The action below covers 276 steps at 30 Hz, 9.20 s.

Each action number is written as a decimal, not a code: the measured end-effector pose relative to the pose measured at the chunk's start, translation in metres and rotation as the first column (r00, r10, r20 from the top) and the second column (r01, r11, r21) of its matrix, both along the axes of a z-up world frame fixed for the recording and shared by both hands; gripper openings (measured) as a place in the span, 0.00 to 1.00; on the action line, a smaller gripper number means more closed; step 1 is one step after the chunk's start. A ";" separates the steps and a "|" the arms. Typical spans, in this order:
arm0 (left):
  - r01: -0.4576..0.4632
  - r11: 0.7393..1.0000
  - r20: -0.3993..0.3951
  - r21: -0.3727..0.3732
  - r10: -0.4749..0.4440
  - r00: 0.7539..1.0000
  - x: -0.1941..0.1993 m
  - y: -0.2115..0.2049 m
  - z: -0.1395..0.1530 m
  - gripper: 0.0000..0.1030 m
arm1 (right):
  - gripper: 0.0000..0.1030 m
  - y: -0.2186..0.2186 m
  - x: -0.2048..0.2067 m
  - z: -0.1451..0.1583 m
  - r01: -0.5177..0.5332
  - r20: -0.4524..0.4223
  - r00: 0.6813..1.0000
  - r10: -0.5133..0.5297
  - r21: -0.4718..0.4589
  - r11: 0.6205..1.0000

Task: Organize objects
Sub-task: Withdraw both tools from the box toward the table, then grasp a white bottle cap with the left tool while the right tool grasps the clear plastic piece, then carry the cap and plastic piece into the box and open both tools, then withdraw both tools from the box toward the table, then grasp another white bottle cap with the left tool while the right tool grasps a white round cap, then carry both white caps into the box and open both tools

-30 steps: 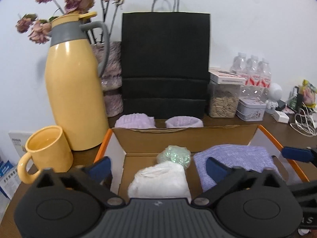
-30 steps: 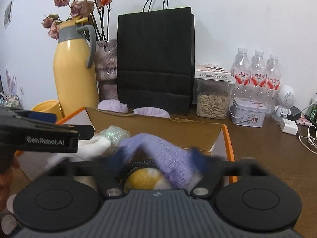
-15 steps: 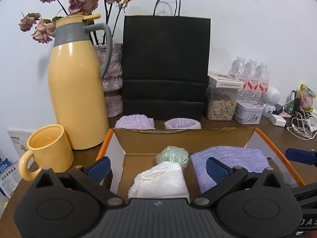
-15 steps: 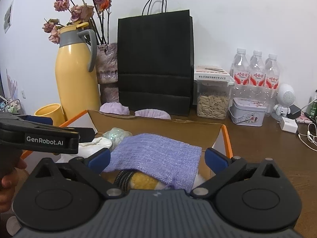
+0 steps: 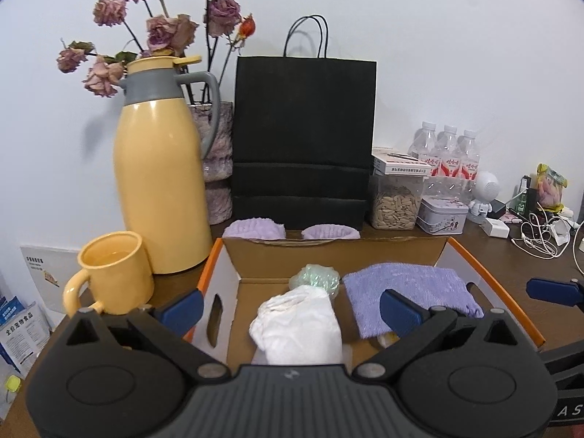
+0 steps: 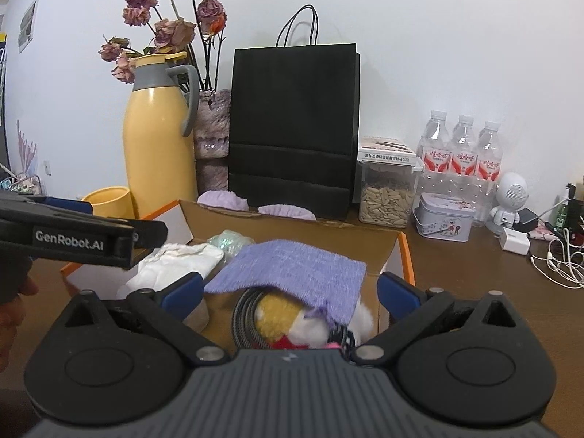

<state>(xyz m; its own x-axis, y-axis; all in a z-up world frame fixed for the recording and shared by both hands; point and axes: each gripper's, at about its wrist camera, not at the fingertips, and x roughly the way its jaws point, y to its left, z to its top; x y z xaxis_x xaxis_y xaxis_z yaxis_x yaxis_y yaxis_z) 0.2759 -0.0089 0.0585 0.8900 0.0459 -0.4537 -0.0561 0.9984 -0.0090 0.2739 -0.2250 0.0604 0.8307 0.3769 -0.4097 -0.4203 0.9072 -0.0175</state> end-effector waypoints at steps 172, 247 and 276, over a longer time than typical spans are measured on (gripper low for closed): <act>-0.096 0.995 -0.061 -0.009 0.096 0.994 -0.079 0.065 -0.028 1.00 | 1.00 -0.011 -0.073 -0.023 -0.011 -0.035 0.999 0.010 -0.051 0.999; -0.018 1.000 0.078 -0.025 0.020 0.997 0.002 0.015 -0.007 0.38 | 0.28 0.052 -0.011 -0.003 -0.095 0.090 0.992 0.093 0.010 0.995; -0.028 1.000 0.096 -0.015 0.029 0.995 0.026 0.023 -0.021 1.00 | 1.00 0.040 0.011 -0.014 -0.029 0.081 0.996 0.030 -0.011 1.000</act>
